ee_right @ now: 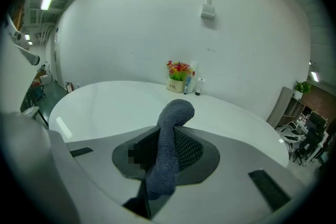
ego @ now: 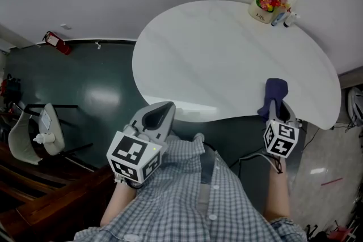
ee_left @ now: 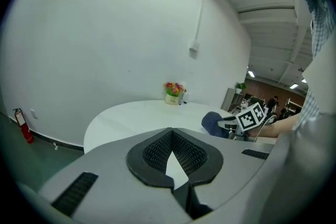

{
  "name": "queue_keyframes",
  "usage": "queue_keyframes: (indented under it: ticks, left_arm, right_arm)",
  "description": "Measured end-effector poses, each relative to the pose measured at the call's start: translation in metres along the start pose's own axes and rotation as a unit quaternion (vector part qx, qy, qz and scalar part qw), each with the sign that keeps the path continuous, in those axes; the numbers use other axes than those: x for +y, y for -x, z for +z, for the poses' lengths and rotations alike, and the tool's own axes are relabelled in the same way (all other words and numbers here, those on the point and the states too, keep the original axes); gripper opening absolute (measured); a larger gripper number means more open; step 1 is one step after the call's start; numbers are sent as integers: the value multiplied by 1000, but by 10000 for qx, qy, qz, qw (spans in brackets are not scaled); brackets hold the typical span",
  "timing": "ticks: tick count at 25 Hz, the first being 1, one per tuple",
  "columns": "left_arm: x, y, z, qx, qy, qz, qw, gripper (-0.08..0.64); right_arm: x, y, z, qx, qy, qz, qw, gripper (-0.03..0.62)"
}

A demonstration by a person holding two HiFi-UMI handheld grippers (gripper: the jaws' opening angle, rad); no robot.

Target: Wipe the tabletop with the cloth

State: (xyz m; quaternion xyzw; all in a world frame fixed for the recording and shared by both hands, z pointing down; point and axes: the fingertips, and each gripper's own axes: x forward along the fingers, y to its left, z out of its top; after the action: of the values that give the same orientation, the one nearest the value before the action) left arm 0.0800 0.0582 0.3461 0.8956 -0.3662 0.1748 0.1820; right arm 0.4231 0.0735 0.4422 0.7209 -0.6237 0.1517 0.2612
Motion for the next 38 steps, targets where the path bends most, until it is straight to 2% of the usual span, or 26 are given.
queue_keyframes:
  ticks: [9,13,18,28,38]
  left_arm:
    - [49,4,11,50,65,34,10000,6]
    - [65,7,10,123,88,19,9999,6]
    - [80,8,10,206,73,-76,9997,6]
    - [105,7,13,266,7,-247,9993,6]
    - [125,7,16,299,-14,-344,9990,6]
  right_arm:
    - [63,-47,-38,889,330,325,9950,67]
    - [79,-56,-49,1156,336,417,9919,67]
    - [89,-59,-49,1314,231,548,9895,67]
    - [106,-56,-50,1499,63,415,9878,67]
    - [135,-49,-48,1572,-150,468,9863,67]
